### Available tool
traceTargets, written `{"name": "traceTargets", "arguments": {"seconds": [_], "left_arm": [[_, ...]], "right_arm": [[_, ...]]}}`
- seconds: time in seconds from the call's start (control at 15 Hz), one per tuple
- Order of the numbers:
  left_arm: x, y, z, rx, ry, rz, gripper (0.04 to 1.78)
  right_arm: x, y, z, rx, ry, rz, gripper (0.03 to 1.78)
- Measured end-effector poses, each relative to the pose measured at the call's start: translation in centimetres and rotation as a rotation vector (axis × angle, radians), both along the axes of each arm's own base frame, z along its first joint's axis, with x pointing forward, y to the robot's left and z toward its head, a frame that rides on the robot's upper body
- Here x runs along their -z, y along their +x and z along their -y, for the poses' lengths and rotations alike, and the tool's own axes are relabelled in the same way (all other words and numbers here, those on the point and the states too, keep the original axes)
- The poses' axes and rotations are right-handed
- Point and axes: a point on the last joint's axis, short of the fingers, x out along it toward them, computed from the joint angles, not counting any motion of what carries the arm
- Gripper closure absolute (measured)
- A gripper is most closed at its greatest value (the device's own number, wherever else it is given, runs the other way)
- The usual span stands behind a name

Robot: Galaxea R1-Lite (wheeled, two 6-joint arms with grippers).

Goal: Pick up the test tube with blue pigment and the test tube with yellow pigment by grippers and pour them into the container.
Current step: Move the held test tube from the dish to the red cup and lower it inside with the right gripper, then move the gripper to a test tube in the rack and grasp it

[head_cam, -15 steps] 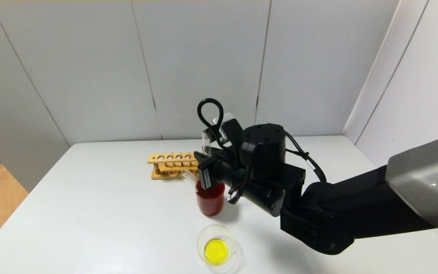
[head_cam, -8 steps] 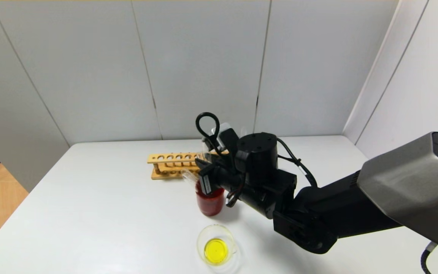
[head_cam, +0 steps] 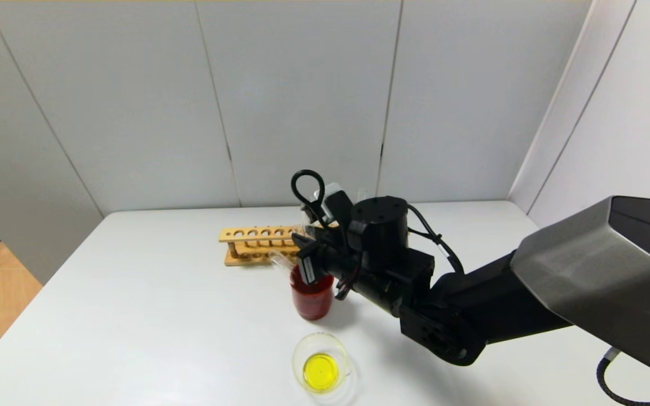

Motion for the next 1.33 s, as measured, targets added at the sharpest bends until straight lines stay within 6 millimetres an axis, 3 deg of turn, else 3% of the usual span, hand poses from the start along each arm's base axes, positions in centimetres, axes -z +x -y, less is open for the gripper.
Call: {"name": "traceTargets", "arguments": {"seconds": [0.73, 0.93, 1.13, 1.33], "left_arm": [[0.00, 0.00, 0.00, 0.000, 0.000, 0.000, 0.07], [0.00, 0.00, 0.00, 0.000, 0.000, 0.000, 0.07], [0.00, 0.00, 0.00, 0.000, 0.000, 0.000, 0.07], [0.00, 0.00, 0.00, 0.000, 0.000, 0.000, 0.07]], "right_arm": [[0.74, -0.05, -0.28, -0.048, -0.046, 0.038, 1.38], [0.91, 0.05, -0.23, -0.044, -0.049, 0.036, 1.10], [0.96, 0.14, -0.16, -0.037, -0.049, 0.035, 0.58], [0.76, 0.24, -0.12, -0.032, -0.042, 0.039, 0.23]]}}
